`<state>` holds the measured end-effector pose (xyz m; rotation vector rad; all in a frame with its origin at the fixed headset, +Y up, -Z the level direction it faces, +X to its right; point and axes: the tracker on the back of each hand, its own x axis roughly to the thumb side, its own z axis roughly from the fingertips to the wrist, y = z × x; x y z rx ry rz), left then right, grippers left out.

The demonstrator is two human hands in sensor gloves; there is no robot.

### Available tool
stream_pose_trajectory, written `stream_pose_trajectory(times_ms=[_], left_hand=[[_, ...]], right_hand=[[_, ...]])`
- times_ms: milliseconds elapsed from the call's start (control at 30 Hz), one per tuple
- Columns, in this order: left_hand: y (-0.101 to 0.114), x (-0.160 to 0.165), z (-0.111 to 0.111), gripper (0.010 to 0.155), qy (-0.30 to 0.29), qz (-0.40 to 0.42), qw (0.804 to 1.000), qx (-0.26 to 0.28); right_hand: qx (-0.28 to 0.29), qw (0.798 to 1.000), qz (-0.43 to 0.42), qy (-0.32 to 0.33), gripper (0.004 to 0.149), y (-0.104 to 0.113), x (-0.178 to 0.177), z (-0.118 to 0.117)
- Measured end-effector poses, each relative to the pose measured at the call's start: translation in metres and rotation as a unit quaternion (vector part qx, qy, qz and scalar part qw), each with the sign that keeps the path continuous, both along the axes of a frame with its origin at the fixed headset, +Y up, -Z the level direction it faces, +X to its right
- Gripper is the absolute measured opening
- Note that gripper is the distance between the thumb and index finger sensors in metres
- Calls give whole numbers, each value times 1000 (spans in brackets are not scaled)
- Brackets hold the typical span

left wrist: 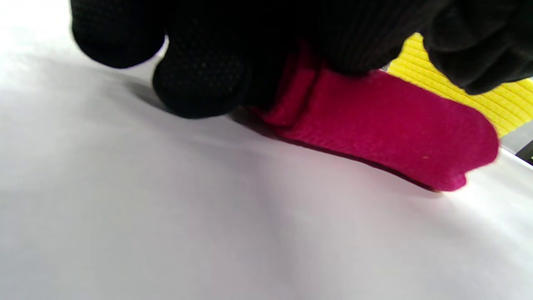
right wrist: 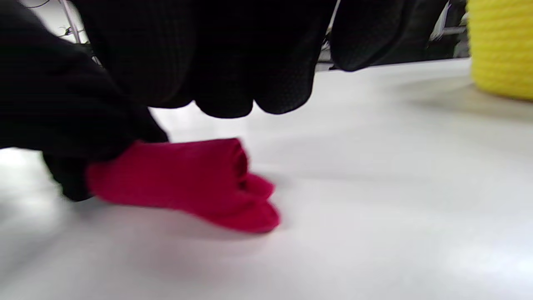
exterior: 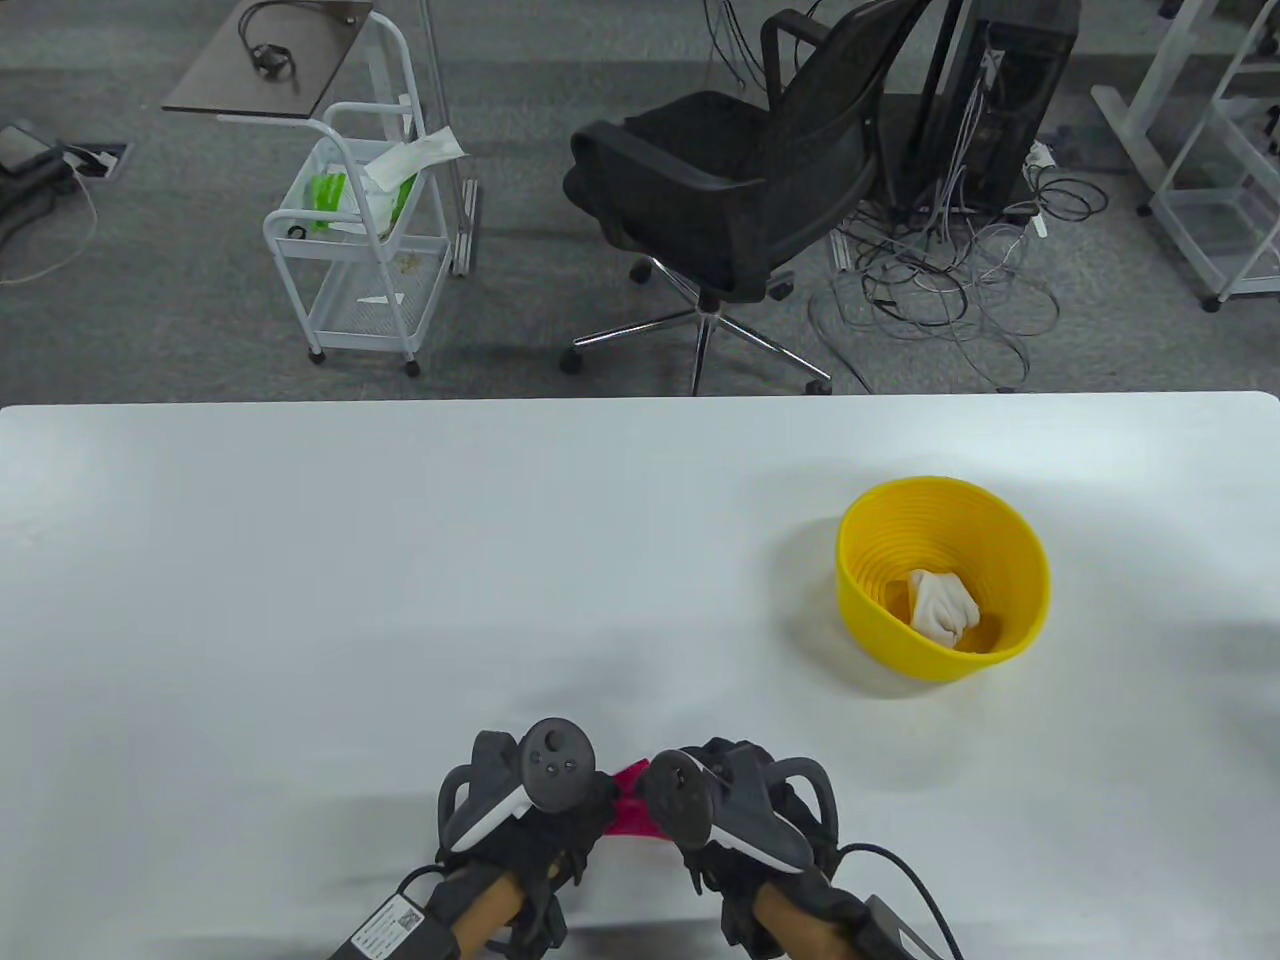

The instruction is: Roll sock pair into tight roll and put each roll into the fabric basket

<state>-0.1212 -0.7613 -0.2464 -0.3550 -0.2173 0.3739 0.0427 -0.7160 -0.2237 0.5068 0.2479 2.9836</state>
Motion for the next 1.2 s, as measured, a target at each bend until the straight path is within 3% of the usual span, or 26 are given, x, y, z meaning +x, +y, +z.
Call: stream_pose_trajectory(times_ms=[133,667,933,1200], left_hand=[[0,0,1,46,7,3,1000,-2],[15,-8,6,50,21,13,1000,18],[6,0,6,60,1,-39,999,-8],[5,5,5,55,-3,-51,999,17]], right_hand=[[-35,998,50,8,43,-12,-7,0],[-57,997,38,-26,50,-27,0,-9],[-69,996,42,-35,55,-32,1,-13],[-67,996,38,-40,51,-33,1,-16]])
